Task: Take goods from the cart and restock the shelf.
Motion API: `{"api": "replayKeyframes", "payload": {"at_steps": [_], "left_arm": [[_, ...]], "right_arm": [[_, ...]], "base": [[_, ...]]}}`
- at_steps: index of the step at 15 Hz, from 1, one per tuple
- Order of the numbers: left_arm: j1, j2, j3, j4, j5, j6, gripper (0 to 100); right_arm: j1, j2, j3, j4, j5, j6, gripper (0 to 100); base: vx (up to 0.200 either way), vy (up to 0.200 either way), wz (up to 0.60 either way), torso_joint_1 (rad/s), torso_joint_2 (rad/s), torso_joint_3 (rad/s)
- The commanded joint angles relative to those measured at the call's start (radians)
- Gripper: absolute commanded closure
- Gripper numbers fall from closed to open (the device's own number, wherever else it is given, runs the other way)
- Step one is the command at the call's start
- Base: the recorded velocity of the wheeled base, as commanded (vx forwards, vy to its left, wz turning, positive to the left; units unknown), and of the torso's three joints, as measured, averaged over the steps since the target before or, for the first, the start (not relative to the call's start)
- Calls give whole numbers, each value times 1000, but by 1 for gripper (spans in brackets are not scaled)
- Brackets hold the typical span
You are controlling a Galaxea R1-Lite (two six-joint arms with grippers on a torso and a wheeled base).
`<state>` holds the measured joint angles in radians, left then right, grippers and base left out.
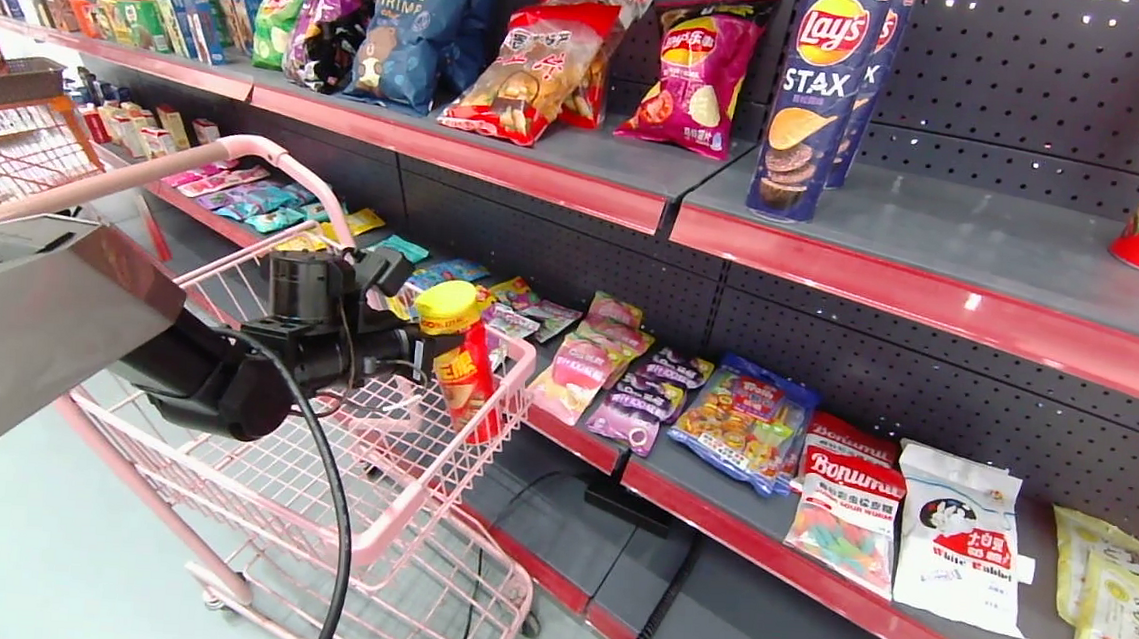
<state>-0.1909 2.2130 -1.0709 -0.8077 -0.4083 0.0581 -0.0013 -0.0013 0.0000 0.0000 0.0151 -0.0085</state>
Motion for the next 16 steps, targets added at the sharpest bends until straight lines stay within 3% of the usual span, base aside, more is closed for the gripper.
{"api": "replayKeyframes", "payload": {"at_steps": [1,4,7,12,13,14,15,16], "left_arm": [[5,-21,6,5,2,-1,100],[25,-127,68,42,-3,-11,100],[65,-455,198,254,-12,-18,100],[68,-989,436,387,-30,-18,100],[117,-1150,488,432,-9,-21,100],[145,-1188,500,441,3,-24,100],[232,-1290,549,443,68,-24,100],[254,-1313,565,443,97,-24,100]], "right_arm": [[1,1,0,0,0,-1,0],[0,1,0,0,2,-2,0],[0,1,0,0,2,-1,0],[0,1,0,0,2,-1,0],[1,1,0,0,2,-1,0],[1,1,0,0,2,-1,0],[0,1,0,0,2,-1,0],[0,1,0,0,2,1,0]], "base": [[0,0,0,0,0,0],[0,0,0,0,0,0],[0,0,0,0,0,0],[0,0,0,0,0,0],[0,0,0,0,0,0],[0,0,0,0,0,0],[0,0,0,0,0,0],[0,0,0,0,0,0]]}}
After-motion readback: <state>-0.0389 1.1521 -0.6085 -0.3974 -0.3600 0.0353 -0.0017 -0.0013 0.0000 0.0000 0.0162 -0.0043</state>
